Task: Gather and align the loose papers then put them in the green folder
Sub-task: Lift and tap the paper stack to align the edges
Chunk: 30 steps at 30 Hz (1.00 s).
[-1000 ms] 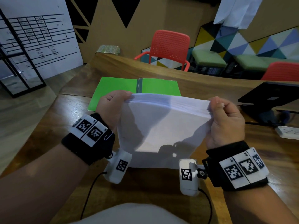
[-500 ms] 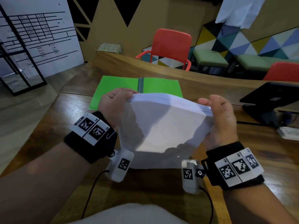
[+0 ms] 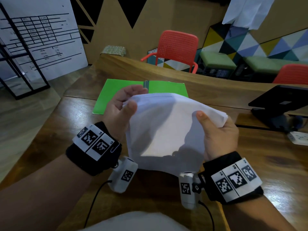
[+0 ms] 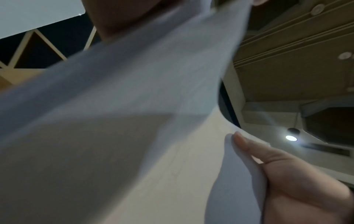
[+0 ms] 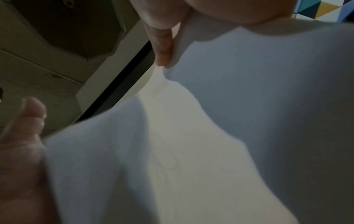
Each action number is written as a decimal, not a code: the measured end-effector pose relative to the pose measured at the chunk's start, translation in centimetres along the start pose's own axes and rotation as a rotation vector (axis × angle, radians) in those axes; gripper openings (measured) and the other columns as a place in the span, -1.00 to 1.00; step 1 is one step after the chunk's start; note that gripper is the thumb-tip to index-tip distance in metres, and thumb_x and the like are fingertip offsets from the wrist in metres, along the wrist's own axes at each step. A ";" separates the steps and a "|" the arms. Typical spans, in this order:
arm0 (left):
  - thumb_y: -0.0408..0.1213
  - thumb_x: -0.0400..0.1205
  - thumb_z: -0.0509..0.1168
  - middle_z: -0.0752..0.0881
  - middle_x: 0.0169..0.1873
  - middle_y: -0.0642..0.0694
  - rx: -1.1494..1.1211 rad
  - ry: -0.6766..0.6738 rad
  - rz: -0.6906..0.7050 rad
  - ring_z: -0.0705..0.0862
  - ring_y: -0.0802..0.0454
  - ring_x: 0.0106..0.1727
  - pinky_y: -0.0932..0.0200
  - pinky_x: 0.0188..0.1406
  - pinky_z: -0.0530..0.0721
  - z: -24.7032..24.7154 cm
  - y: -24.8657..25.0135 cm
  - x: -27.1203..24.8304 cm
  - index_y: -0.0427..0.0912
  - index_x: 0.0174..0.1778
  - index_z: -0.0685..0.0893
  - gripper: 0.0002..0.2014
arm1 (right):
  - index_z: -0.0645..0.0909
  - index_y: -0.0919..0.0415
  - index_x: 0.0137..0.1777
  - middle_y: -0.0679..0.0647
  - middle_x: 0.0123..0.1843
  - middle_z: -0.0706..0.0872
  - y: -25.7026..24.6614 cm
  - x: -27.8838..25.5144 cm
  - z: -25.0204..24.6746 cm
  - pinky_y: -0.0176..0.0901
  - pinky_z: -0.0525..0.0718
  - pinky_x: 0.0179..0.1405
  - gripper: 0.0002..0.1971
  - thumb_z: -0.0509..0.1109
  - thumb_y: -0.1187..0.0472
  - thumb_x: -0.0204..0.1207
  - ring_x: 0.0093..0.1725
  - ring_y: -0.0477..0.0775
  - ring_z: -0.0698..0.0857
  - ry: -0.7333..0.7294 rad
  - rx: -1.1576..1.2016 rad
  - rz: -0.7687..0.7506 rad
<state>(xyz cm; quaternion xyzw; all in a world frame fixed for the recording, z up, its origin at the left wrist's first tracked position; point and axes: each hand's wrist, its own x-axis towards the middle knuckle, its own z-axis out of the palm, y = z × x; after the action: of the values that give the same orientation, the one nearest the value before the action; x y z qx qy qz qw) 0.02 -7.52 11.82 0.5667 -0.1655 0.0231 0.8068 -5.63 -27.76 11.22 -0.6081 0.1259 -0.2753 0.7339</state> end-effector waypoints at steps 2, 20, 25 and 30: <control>0.12 -0.05 0.63 0.69 0.02 -0.04 0.048 -0.052 0.010 0.76 0.25 -0.09 0.32 -0.16 0.72 0.0 0.0 0.0 -0.03 0.07 0.57 -0.22 | 0.64 0.05 -0.33 -0.16 -0.47 0.73 -0.1 0.1 -0.2 -0.19 0.65 -0.26 -0.85 0.57 0.26 0.32 -0.37 -0.14 0.67 0.014 -0.001 0.001; -0.19 0.23 0.37 0.71 -0.62 0.07 -0.018 0.122 -0.191 0.62 0.20 -0.59 0.44 -0.58 0.58 0.8 0.2 0.6 -0.12 -0.29 0.68 -0.83 | 0.68 -0.07 -0.16 0.11 -0.07 0.67 -0.1 1.1 -2.1 0.15 0.58 0.13 -0.47 0.64 -0.29 -0.11 0.02 0.22 0.63 -0.113 0.092 0.118; 0.12 -0.13 0.65 0.82 -0.42 0.14 0.190 0.010 -0.221 0.75 0.27 -0.38 0.38 -0.40 0.71 0.0 -1.8 -0.6 -0.08 -0.06 0.67 -0.27 | 0.69 0.13 -0.06 -0.07 -0.19 0.85 1.2 0.0 -2.1 -0.14 0.77 -0.06 -0.76 0.57 0.30 0.26 -0.13 -0.09 0.81 -0.199 0.016 0.082; -0.33 0.14 0.59 0.73 -0.65 0.17 0.216 0.200 -0.220 0.65 0.34 -0.60 0.46 -0.60 0.61 0.6 -1.2 -1.0 -0.07 -0.38 0.71 -0.77 | 0.79 0.12 -0.24 -0.05 -0.23 0.86 1.0 -0.1 -2.0 -0.19 0.78 -0.14 -0.68 0.68 0.11 -0.03 -0.18 -0.05 0.81 -0.218 0.087 0.075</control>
<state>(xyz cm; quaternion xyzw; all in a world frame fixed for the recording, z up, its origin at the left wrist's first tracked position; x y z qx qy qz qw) -0.82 -8.32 10.57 0.6597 -0.0180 0.0085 0.7513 -6.53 -29.24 9.79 -0.5970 0.0561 -0.1850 0.7786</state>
